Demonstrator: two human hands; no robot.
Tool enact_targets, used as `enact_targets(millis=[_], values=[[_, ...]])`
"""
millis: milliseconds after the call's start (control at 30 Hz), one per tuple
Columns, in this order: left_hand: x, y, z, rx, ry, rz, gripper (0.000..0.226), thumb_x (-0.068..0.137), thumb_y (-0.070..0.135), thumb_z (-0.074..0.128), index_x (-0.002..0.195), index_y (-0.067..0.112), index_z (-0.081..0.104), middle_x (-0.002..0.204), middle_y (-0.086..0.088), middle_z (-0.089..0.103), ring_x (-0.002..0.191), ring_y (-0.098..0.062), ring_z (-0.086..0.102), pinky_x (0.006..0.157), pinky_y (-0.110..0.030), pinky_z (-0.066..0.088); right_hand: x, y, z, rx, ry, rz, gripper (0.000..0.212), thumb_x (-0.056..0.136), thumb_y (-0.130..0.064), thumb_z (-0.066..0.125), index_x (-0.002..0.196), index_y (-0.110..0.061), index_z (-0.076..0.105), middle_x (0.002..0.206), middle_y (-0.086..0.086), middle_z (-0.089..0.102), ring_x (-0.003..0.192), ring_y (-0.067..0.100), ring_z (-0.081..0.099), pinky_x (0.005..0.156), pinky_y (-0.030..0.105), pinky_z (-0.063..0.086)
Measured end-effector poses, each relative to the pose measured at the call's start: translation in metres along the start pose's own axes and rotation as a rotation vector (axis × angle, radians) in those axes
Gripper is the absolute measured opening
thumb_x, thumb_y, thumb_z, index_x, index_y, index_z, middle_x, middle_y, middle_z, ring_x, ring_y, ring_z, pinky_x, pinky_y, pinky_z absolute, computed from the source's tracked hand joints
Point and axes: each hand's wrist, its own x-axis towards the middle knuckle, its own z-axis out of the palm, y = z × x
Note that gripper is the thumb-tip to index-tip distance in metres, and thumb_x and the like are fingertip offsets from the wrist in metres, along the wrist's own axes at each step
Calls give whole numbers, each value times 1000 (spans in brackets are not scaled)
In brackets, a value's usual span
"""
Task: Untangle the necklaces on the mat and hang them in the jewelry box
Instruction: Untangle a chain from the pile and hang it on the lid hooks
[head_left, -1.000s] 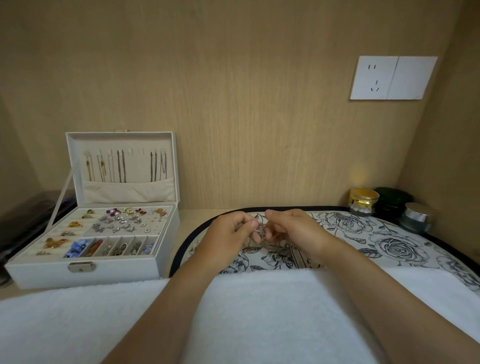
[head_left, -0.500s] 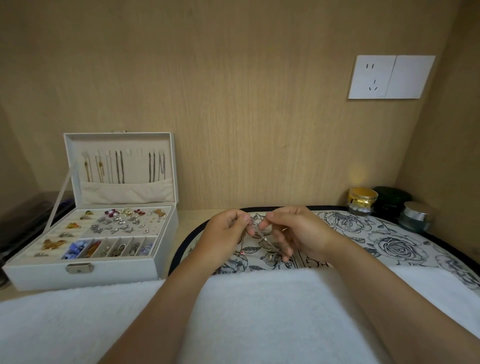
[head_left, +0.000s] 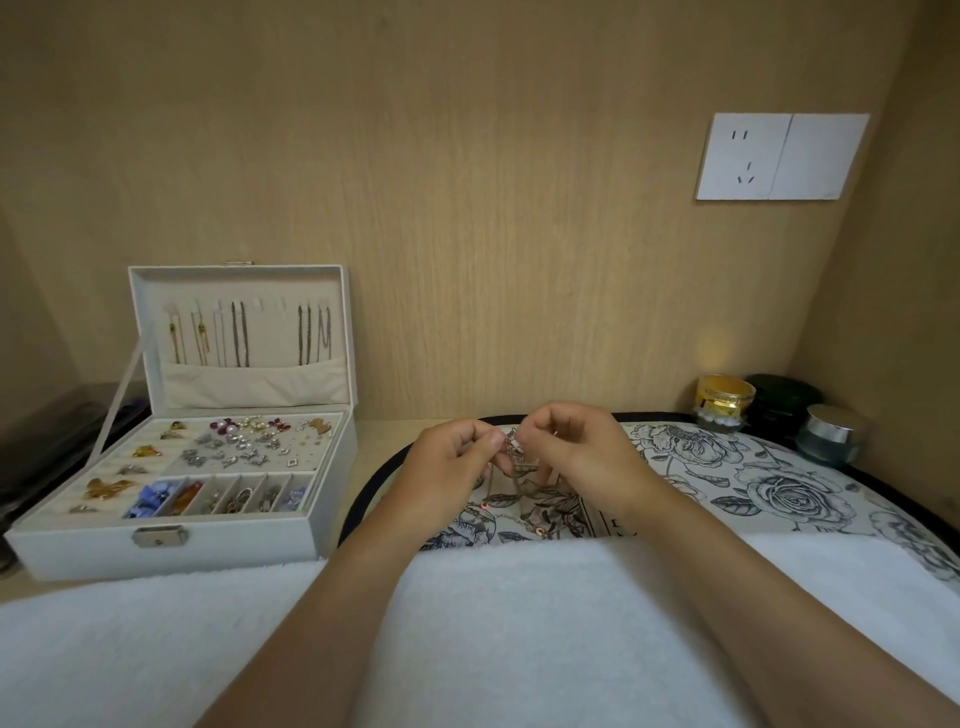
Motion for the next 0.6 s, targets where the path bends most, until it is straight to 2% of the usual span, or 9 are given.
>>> enact_targets(millis=[100,167,267,433,533,600], values=[[1,-1,1,6,-6,-7,25,99,21,54,80,19,71,69,8,71,63,-8,55,62,-22,47,2,1,4,-10,-15,-43,9,81,-18,82,86,-17,75,83,6,74,63,17,59,60,31,52],[2,-3,0,12,-11,-16,25,99,21,55,81,19,71,70,6,72,62,-6,56,64,-24,48,3,3,3,-27,-36,-45,8,83,-12,80,87,-19,78,82,2,76,63,13,62,61,26,54],[2,-5,-1,21,-23,-22,25,99,23,54,81,19,71,70,6,71,63,-7,56,66,-26,50,5,5,1,-32,-45,-12,9,87,-9,75,90,-17,79,82,4,77,62,10,66,59,20,52],[1,-3,1,-14,-27,-16,29,100,22,53,75,19,68,66,8,69,61,-8,55,62,-23,49,5,7,3,-80,5,-65,12,86,-7,76,91,-18,76,81,5,75,59,13,64,61,32,56],[1,-1,2,-29,-18,-24,31,101,21,52,74,17,67,64,8,68,59,-8,54,60,-20,48,3,7,4,-144,32,-112,10,85,-11,76,87,-21,79,76,-6,75,57,6,61,57,24,52],[1,-1,2,-46,-17,-36,32,101,21,51,74,16,68,63,7,67,58,-9,54,58,-21,48,1,4,4,-120,13,-116,8,85,-13,77,88,-20,81,76,-7,76,59,8,62,59,25,53]])
